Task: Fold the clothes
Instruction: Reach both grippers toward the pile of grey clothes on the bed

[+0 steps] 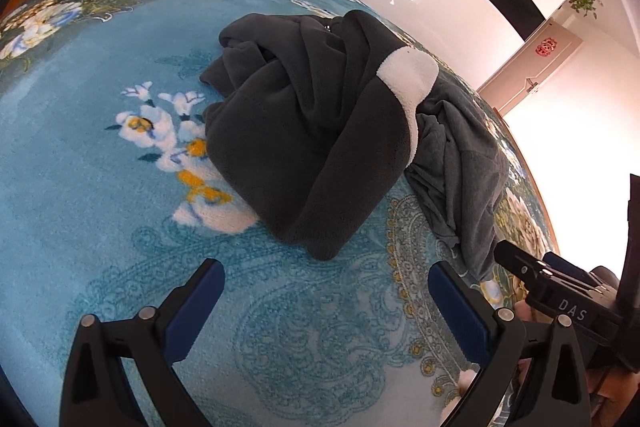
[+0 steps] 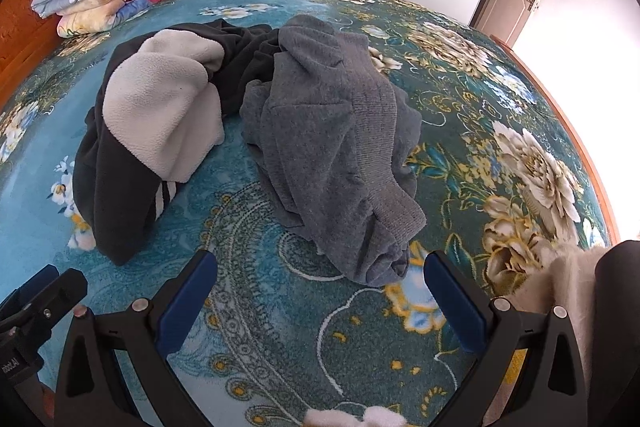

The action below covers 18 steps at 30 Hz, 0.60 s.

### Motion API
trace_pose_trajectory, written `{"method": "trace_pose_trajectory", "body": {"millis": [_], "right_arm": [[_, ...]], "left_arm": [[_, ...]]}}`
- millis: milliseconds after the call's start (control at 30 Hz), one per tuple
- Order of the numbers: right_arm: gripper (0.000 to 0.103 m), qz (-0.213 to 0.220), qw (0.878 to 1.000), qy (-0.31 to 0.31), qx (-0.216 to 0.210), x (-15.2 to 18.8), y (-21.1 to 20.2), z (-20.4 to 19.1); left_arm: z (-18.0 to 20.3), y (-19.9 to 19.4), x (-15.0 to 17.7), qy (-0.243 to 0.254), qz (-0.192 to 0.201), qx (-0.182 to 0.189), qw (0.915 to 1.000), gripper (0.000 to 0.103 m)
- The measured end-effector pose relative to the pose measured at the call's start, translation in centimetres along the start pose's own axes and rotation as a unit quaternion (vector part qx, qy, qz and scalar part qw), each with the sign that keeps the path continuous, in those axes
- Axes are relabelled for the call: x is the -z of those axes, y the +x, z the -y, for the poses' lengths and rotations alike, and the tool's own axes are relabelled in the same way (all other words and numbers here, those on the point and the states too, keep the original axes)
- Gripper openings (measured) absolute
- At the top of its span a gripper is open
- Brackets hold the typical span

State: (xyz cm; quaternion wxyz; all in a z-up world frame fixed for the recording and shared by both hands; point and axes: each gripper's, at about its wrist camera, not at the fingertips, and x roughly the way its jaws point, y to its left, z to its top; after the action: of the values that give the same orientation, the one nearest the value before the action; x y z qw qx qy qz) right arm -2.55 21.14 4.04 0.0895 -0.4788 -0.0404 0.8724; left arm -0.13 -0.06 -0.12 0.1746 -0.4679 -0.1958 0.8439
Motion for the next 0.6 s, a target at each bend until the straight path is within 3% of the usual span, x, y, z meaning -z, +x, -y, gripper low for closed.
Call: {"method": "trace_pose_trajectory", "body": {"millis": [300,600], "right_arm": [[0.103,-0.014,1.000,0.005,0.001,-0.2,1.7,0.1],[0.103,-0.025,1.000,0.001,0.003,-0.1,3.0,-0.5]], "left_arm": [[-1.3,1.2,-0.9,-0.015,-0.013,0.016,0.9997,0.103],[-2.2,1.5,-1.3,-0.015,-0.050,0.034,0.9980,0.103]]}}
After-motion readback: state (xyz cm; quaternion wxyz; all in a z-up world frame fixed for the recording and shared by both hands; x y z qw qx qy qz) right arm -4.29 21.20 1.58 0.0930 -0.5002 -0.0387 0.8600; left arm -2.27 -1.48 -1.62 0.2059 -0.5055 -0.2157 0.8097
